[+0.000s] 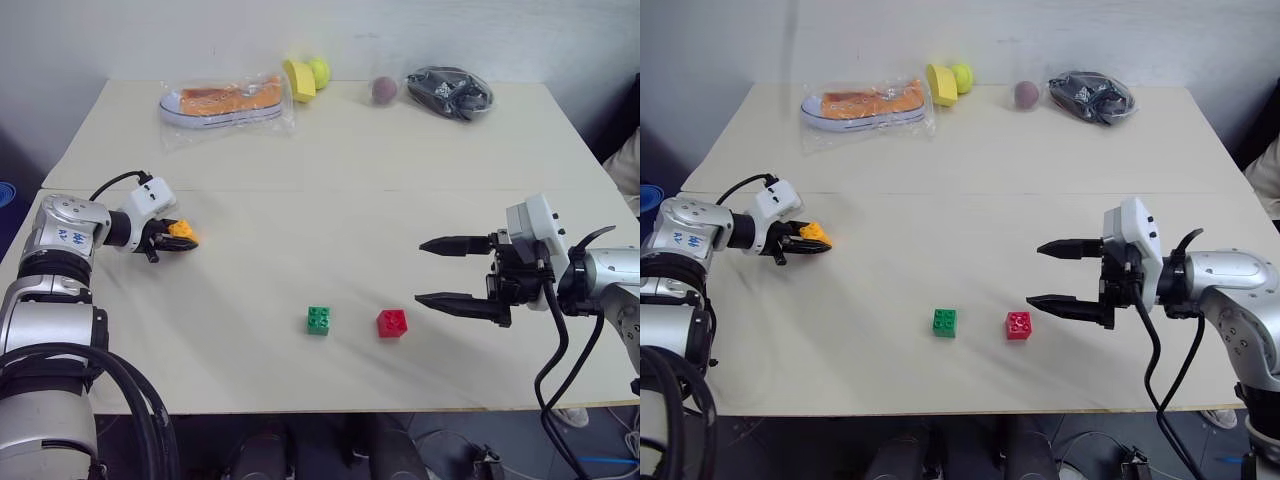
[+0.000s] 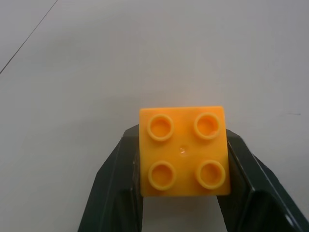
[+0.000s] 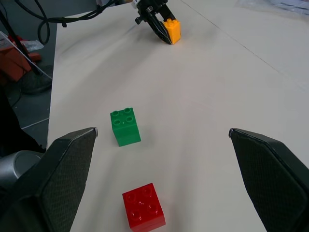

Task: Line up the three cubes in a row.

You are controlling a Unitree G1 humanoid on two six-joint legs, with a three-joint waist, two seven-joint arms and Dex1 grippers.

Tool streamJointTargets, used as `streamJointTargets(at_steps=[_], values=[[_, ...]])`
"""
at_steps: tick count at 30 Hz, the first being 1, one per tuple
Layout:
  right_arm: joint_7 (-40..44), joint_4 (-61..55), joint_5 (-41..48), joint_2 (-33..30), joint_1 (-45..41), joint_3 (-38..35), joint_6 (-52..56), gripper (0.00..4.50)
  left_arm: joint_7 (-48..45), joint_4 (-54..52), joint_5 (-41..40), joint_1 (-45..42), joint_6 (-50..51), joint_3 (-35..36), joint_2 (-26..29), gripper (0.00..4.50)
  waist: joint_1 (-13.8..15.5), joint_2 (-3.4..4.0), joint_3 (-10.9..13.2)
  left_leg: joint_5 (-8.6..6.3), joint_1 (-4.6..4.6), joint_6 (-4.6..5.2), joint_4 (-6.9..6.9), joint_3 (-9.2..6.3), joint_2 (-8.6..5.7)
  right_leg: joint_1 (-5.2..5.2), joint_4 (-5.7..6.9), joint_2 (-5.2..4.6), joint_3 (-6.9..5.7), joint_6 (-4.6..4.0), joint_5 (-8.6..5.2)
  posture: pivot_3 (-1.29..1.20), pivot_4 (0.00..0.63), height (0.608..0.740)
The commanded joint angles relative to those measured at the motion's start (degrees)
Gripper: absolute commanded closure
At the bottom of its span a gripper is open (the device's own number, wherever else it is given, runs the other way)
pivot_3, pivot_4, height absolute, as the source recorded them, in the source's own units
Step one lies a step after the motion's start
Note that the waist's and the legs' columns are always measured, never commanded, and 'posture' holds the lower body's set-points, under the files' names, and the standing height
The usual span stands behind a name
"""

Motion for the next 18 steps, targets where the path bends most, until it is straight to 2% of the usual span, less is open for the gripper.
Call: streamJointTargets(at_steps=[1,3,4,6,8,10,12,18], values=[[2.3,-0.7,-0.2,-1.6,0.1,0.3,-1.8,0.0,-4.2,-1.6,-1.9,-0.3,-1.6,2.1,1.9,2.97,0.0,0.0,0.0,0.0,0.0,0.0,0.0,0.0,0.0,0.0,0.0,0.0,0.0,0.0,0.0,0.0,0.15,0.74],[4.4,-0.7,-0.9,-2.8,0.9,0.5,-2.9,0.0,-9.8,-4.7,-4.0,0.6,-1.7,3.0,1.4,2.97,0.0,0.0,0.0,0.0,-0.01,0.0,0.01,0.0,0.0,-0.01,0.0,0.0,-0.01,0.0,0.0,0.0,0.15,0.74],[5.9,-0.7,-1.5,-3.7,1.6,0.6,-3.8,0.0,-14.2,-9.8,-5.6,2.7,-1.3,2.9,1.1,2.97,0.0,0.0,0.0,0.0,-0.02,0.0,0.02,0.0,0.0,-0.01,0.0,0.0,0.0,0.0,0.0,0.0,0.15,0.74],[8.0,-0.4,-2.3,-5.1,2.8,0.7,-5.3,0.0,-20.2,-23.0,-8.9,9.1,0.4,2.3,1.0,2.97,0.0,0.0,0.0,0.0,-0.03,0.0,0.03,-0.01,0.0,-0.01,0.0,0.0,-0.01,0.0,0.0,0.0,0.15,0.74],[9.4,-0.2,-3.0,-6.1,3.8,0.8,-6.6,0.0,-22.2,-37.1,-11.0,16.3,3.5,1.6,1.8,2.97,0.0,0.0,0.0,0.0,-0.03,0.01,0.05,-0.02,-0.01,-0.01,0.01,-0.06,0.03,0.0,0.0,0.0,0.15,0.74],[10.6,0.1,-3.6,-6.7,4.6,0.8,-7.7,0.0,-22.8,-50.7,-13.5,23.1,9.0,1.2,2.3,2.97,-0.1,0.0,0.0,-0.01,-0.05,0.01,0.16,-0.06,0.0,0.0,0.05,-0.07,0.05,0.02,0.01,0.0,0.15,0.74],[11.0,0.3,-3.8,-6.9,5.1,0.9,-8.3,0.0,-22.0,-60.0,-15.1,27.7,13.6,0.8,2.8,2.97,0.0,0.0,0.0,-0.01,-0.07,0.0,0.27,-0.13,0.03,0.02,0.12,-0.13,0.22,0.01,0.01,0.0,0.15,0.74],[12.4,0.3,-5.9,-7.5,8.2,0.8,-10.9,0.0,-15.5,-73.9,-13.7,33.7,20.8,-2.0,1.7,2.97,0.4,0.01,0.0,-0.03,-0.07,-0.01,0.62,-0.25,0.06,0.09,0.36,-0.16,0.59,-0.01,0.0,0.0,0.15,0.74]])
